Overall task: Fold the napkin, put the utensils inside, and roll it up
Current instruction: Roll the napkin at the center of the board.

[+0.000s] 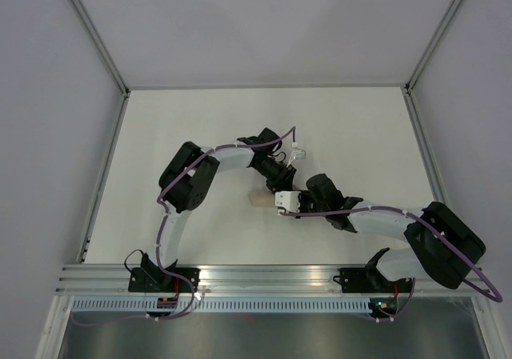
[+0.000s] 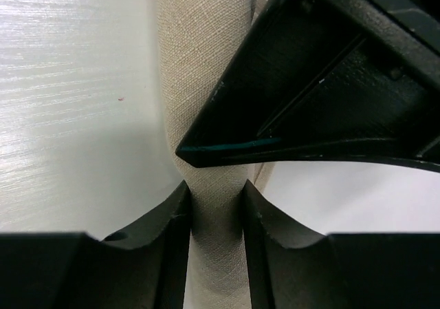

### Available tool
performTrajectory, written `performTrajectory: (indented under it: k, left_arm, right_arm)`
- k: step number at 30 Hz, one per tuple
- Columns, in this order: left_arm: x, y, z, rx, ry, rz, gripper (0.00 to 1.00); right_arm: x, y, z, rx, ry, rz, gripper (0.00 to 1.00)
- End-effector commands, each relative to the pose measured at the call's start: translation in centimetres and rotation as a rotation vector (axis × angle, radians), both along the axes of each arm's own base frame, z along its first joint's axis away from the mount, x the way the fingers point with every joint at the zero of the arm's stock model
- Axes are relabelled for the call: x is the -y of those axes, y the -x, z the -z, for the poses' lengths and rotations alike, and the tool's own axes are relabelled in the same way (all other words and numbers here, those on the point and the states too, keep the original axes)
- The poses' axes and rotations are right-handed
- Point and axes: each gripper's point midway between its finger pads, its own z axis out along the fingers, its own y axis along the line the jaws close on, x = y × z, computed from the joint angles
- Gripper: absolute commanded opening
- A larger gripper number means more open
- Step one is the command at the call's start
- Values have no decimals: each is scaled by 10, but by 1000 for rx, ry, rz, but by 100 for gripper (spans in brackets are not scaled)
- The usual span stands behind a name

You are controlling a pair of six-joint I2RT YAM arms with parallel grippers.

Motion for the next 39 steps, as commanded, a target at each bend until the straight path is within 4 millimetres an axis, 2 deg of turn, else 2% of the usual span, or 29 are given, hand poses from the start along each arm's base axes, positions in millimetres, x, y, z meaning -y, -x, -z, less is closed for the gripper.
performTrajectory:
  k: [1,5,6,11,12,14,15,16,17,19,20,23,24,26,27,28,30,31,32,33,34,36,37,38,39]
  left_arm:
    - [-25,16,35,-15,-170,-1,46]
    - [-19,-6,14,101,-143,-53,46]
    - [-18,-14,2,142,-127,-75,47]
    - [-20,-47,-27,289,-82,-186,50]
    - [-21,-52,-38,325,-70,-204,51]
    - [-27,-65,-42,373,-70,-260,51]
    - [-31,-72,-56,409,-53,-293,51]
    - [-33,-76,-60,423,-46,-323,51]
    - [-41,-76,-58,433,-56,-351,51]
    - [-45,-89,-82,500,2,-420,52]
    - [-52,-86,-77,511,-13,-437,52]
    - [-69,-95,-87,566,-27,-560,53]
    - [-70,-102,-96,606,-4,-598,53]
    - [-84,-102,-101,641,-8,-673,53]
    - [-86,-100,-104,653,4,-688,53]
    - [-86,-103,-114,679,46,-718,52]
    - [-92,-91,-119,700,84,-730,52]
    - [-91,-85,-122,719,107,-716,52]
    - [-95,-78,-115,738,113,-720,51]
    - [-95,-72,-123,767,137,-721,51]
    - [-103,-64,-107,780,105,-725,52]
    - [-98,-55,-117,837,155,-719,53]
    - [-101,-48,-107,854,135,-711,53]
    - [-98,-45,-108,880,145,-699,54]
    - [-89,-33,-105,900,147,-660,54]
  right_arm:
    - [13,8,13,-42,60,21,37]
    - [11,16,16,-100,62,10,34]
    - [14,21,19,-125,74,12,33]
    - [10,27,17,-180,67,3,31]
    - [10,29,18,-193,67,0,31]
    - [8,30,17,-210,62,4,31]
    - [7,33,19,-230,65,-2,30]
    - [4,32,16,-235,56,-5,30]
    - [3,32,15,-245,52,-6,30]
    - [2,35,16,-282,55,-12,29]
    - [1,35,16,-293,54,-14,29]
    - [5,39,18,-367,58,-18,29]
    - [5,39,20,-392,63,-19,29]
    - [0,35,14,-426,40,-33,29]
    - [7,38,19,-472,59,-22,29]
    - [3,31,13,-478,48,-27,29]
    - [9,37,19,-569,62,-33,29]
    - [4,28,11,-571,50,-42,29]
    - [5,29,12,-602,54,-47,29]
    - [10,36,18,-682,61,-39,29]
    - [7,28,12,-682,55,-51,29]
    - [12,32,19,-779,61,-39,29]
    - [10,25,16,-778,58,-48,29]
    - [14,26,18,-811,68,-37,29]
    - [13,22,22,-827,74,-34,29]
